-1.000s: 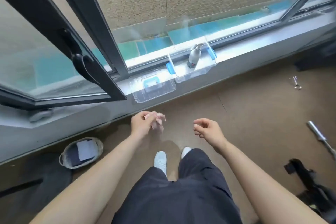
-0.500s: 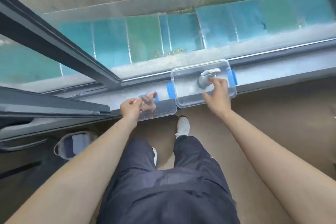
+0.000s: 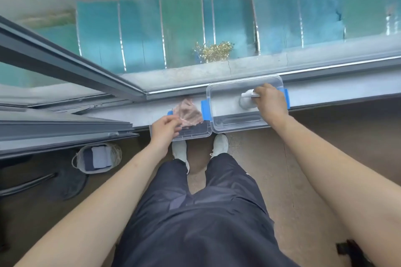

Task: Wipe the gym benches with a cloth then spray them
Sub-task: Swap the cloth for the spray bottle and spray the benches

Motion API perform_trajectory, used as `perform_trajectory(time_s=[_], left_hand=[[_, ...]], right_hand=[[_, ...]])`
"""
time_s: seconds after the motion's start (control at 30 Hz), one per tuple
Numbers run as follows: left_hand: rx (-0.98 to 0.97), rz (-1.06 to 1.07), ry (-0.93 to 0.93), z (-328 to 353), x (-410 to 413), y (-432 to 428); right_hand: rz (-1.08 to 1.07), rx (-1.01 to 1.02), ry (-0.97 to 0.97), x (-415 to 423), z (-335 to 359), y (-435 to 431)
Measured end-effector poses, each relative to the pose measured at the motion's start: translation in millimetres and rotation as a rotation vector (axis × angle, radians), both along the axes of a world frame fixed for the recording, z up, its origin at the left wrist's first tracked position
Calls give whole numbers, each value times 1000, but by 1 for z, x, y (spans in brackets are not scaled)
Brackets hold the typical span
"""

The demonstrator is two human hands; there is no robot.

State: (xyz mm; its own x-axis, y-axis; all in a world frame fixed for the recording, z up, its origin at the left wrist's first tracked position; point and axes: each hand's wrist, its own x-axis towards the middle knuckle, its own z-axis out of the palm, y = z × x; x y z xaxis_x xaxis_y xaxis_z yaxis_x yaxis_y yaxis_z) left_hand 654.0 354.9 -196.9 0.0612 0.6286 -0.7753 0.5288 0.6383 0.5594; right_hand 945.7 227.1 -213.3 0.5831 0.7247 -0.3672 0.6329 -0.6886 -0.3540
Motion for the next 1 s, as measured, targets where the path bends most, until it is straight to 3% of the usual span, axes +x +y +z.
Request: perform_trajectory(time_s=[0.13,0.27,0.5,0.6,0.83,1.0], left_hand=[[44,-180,-108,27,21,-11],[123,-419,-169,40,40,-14],[470,-1044,-104,63,68,-13],[519,-1170,-171,65,74,-6],[484,-1274,-268,79,67,-5],[115,-1339,-439,91,47,-38]], right_hand=[[-115,121,13,0,27,-17],[-372,313,148,-12,71,-32],[-826,675,615,-15,109,-62],[-920,725,796,-18,117,-69],[-1100,832,873,-52,125,-105],[-1425,1052,746,-120,141,-137]])
